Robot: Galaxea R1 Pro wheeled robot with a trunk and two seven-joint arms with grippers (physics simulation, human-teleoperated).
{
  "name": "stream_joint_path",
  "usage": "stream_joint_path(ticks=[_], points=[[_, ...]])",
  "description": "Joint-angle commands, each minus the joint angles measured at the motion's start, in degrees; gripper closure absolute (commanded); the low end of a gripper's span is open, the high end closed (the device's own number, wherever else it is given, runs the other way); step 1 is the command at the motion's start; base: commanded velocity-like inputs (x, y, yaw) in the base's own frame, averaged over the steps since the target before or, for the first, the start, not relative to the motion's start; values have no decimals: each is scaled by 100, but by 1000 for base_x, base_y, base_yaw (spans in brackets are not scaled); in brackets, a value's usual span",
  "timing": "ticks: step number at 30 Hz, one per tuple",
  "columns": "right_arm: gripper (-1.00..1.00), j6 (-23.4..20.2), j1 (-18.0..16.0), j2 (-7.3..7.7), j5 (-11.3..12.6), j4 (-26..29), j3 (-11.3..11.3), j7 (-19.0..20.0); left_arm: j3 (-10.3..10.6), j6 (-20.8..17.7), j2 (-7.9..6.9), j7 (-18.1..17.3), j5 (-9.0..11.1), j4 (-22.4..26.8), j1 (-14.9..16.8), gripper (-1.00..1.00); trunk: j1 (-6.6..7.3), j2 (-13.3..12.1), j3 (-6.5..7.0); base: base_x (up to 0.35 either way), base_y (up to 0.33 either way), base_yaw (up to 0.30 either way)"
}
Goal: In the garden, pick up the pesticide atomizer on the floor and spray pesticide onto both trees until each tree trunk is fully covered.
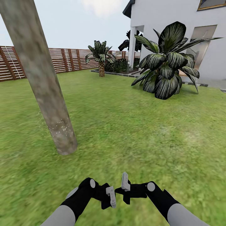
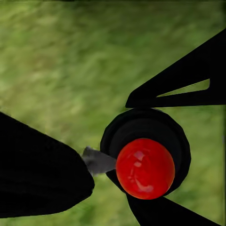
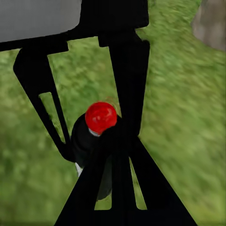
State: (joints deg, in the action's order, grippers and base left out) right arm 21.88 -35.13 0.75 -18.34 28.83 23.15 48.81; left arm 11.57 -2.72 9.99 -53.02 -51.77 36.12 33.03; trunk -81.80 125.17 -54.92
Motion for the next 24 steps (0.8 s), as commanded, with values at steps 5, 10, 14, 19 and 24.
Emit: stream_joint_path(ticks=[5,10,14,19,24], points=[[100,27,-2,4,-44,9,15,-12,2,-27,-461,-15,-59,-108,-9,100,1,2,-5,0,0,0],[100,27,-2,11,-51,-15,16,-12,-14,-24,-1277,-15,-61,-114,-47,100,1,2,-5,0,0,0],[100,27,-2,47,-55,-33,15,-12,-48,-3,-2016,-15,-53,-114,-54,100,1,2,-5,0,0,0],[-100,27,-2,70,-56,-45,14,-33,-65,-8,-2326,16,-21,-114,-58,100,1,2,-5,0,0,0],[-100,52,-2,258,-29,-1228,-10,-1170,-115,-29,-2072,1877,848,-776,-67,100,1,2,-5,0,0,0]])
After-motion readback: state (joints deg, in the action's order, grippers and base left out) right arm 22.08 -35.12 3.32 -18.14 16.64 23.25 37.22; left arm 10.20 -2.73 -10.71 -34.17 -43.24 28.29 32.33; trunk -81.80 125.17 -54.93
